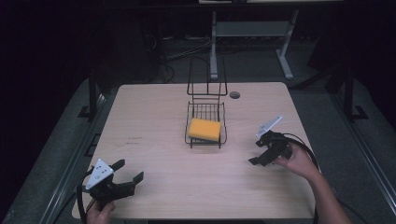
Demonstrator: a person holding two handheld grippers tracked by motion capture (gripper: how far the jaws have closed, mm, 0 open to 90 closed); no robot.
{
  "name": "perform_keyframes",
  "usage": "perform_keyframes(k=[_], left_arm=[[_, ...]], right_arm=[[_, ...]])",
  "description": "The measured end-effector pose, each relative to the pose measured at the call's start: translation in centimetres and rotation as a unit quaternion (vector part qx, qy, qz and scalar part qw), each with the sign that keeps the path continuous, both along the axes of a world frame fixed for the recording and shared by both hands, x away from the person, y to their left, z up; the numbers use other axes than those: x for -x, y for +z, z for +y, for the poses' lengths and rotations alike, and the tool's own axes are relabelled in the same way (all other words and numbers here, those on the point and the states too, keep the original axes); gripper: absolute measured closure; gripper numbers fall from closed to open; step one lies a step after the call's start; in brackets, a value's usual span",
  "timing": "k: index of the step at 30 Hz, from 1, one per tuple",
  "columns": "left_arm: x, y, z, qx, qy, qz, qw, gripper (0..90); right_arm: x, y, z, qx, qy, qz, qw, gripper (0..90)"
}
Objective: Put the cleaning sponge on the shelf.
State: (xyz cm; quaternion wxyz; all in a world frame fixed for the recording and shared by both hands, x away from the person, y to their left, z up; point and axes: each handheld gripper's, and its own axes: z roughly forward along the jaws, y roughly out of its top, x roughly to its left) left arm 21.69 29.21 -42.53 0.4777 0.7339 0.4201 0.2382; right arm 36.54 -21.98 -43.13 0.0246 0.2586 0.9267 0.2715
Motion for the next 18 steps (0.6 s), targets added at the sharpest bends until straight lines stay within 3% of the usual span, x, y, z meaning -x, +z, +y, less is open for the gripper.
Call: perform_keyframes(k=[11,18], left_arm=[[-0.1,-0.1,-0.1,0.0,-0.004,0.002,1.0,13.5],[-0.2,-0.1,-0.2,-0.003,-0.009,0.004,0.9999,13.4]], right_arm=[[1.4,-0.7,-1.1,-0.004,-0.005,0.006,1.0,15.0],[2.9,-0.6,-1.2,-0.008,-0.003,-0.008,0.9999,15.0]])
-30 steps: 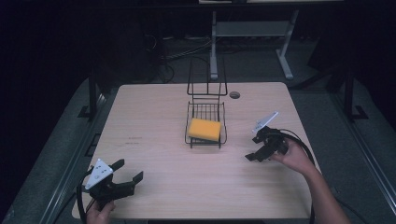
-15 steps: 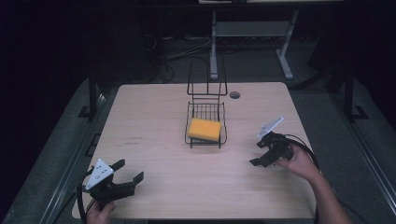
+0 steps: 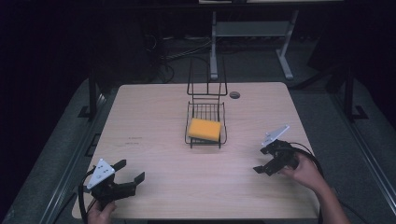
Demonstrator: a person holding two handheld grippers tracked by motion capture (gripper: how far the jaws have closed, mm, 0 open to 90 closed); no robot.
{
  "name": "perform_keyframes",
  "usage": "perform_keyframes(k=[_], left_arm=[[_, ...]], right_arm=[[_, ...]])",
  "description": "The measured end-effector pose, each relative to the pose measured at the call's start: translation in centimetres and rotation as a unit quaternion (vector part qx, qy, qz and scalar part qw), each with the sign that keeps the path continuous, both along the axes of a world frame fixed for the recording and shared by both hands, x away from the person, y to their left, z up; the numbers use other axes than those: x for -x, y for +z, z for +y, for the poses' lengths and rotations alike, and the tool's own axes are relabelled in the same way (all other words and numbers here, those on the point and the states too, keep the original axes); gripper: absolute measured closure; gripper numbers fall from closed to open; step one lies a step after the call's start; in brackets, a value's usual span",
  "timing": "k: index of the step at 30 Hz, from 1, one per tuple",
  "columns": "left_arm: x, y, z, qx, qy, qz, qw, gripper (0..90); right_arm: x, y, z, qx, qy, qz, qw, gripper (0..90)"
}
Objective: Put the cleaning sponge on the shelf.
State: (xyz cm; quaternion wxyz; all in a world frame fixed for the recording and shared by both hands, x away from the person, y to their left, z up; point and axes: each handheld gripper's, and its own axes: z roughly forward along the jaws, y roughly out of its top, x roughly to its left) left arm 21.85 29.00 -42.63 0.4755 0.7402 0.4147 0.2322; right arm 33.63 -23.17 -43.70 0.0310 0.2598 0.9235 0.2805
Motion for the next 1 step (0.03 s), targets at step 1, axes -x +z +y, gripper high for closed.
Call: perform_keyframes(k=[1], left_arm=[[0.0,0.0,0.0,0.0,0.0,0.0,1.0,13.4]], right_arm=[[0.0,0.0,0.0,0.0,0.0,0.0,1.0,15.0]])
